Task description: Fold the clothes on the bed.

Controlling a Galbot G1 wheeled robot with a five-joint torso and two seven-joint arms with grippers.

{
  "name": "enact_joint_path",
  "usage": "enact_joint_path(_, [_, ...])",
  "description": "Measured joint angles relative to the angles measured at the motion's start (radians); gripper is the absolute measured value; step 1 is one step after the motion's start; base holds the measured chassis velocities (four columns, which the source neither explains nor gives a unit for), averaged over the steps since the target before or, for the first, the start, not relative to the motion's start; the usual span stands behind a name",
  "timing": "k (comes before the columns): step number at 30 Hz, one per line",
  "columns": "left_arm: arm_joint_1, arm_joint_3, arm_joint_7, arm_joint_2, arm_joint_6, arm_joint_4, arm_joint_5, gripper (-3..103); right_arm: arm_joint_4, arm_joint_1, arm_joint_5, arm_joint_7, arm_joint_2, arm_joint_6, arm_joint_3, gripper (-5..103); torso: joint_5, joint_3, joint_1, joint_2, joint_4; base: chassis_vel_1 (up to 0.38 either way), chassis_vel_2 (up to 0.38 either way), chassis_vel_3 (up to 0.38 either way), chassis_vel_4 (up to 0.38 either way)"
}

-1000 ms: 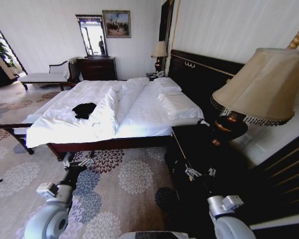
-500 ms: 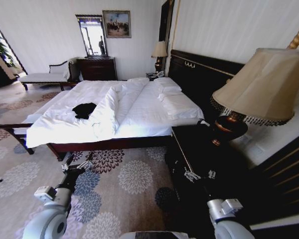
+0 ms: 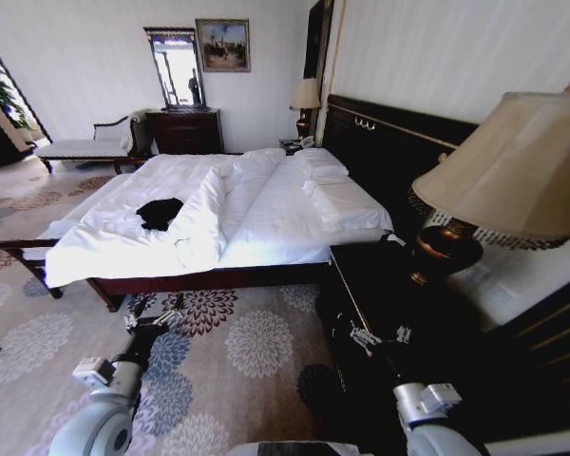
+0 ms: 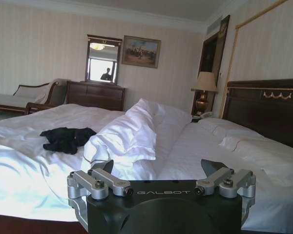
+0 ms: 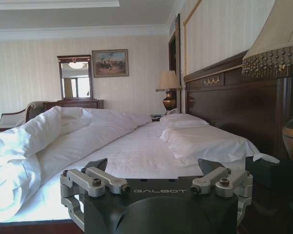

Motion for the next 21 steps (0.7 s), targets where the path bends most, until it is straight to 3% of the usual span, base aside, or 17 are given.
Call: enact_joint_path(21, [0.0,0.002,0.001,0.002,-0.002,0.003,0.0,100,0.0,-0.004,-0.007,-0.003,0.004,0.001,-0.007,100,0.0,0.0,0.0,0.0,0.0,-0.15,0.146,0.146,-0.156])
